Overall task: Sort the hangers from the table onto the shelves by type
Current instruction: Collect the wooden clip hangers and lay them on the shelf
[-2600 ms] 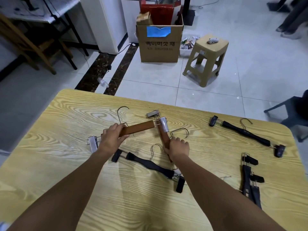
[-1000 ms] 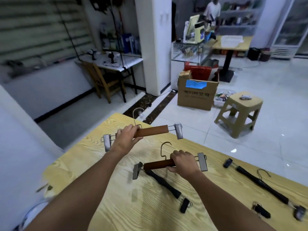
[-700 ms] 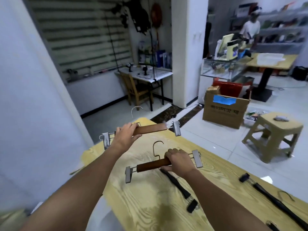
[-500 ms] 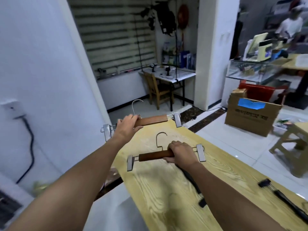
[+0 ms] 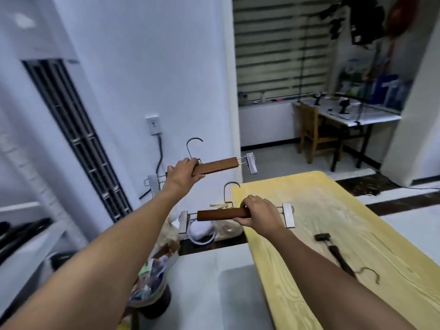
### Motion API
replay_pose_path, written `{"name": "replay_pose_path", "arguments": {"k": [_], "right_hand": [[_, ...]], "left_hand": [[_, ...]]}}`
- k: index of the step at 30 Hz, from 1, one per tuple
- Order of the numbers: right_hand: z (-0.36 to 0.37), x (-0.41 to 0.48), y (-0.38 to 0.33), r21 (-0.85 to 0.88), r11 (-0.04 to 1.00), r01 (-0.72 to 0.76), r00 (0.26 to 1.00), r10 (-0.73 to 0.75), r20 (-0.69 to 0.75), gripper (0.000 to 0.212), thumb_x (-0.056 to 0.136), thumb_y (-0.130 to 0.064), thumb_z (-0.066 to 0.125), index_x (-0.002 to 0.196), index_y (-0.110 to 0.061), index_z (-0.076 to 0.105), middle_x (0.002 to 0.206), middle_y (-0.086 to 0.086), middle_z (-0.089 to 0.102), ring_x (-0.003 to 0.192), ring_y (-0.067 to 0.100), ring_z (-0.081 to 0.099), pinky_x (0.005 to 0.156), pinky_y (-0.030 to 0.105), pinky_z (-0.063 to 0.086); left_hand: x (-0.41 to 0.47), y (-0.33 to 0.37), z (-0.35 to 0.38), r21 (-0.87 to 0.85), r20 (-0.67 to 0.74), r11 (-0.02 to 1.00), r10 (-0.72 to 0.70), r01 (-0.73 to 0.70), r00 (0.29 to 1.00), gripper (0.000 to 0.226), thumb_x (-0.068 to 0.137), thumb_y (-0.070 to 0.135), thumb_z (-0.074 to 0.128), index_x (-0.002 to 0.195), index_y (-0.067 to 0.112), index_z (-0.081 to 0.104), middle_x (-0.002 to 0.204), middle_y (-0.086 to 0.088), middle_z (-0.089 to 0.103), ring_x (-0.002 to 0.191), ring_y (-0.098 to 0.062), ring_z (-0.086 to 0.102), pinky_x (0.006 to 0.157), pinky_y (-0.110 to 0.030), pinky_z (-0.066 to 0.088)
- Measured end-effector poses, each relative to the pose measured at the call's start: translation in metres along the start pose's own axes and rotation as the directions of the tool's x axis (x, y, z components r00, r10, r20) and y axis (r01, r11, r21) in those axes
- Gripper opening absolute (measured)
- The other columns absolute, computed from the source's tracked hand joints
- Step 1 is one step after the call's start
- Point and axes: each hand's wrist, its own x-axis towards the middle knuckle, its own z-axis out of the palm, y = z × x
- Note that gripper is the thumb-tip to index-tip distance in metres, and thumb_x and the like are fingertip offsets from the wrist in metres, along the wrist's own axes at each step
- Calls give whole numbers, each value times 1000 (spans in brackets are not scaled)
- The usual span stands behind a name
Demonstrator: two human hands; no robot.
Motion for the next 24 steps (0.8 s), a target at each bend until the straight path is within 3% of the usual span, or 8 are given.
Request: {"name": "replay_pose_path", "arguments": {"k": [11,18,24], "right_hand": [[22,9,-153,93,942,322,943,-328,49,41,84,-53,60,104,-18,60,103,-1,61,100,21,56,84,30,38],[16,-52,-252,152,871,467,875,-480,65,44,81,-55,63,102,-17,59,102,1,60,101,22,55,86,32,38],[6,-110,-329,215,787,578,800,-598,40,36,81,-50,66,99,-19,61,97,-2,61,94,20,57,74,29,38]], "left_hand": [[-142,-134,-92,81,-63,942,-322,327,945,37,89,38,59,119,18,52,116,-4,55,113,-25,51,93,-42,33],[-281,-159,-162,189,-129,849,-476,493,870,37,89,38,59,118,15,51,118,-6,54,116,-27,49,90,-43,36],[-400,-167,-214,197,-159,759,-600,620,784,36,90,40,56,116,15,52,114,-5,54,111,-26,50,91,-43,34]]}}
